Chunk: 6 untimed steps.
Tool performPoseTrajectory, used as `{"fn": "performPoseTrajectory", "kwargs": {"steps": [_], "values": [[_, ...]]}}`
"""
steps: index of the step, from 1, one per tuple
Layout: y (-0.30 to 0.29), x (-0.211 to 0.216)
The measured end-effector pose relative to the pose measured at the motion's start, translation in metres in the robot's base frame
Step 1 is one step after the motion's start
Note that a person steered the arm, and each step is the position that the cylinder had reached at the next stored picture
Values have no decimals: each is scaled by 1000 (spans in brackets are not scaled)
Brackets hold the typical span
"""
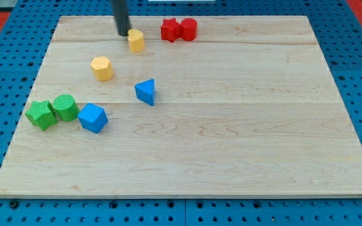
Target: Move the red circle diagonally to the bottom right of the red star
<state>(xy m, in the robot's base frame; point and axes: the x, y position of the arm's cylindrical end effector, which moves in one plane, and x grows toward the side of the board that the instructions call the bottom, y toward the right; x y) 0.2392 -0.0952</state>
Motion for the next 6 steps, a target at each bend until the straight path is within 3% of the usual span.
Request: {"fn": "performPoseTrajectory", "kwargs": {"steps": [1,3,4,5,6], "values": [[89,-27],[175,-32],[190,-6],[191,60],[173,54]]}}
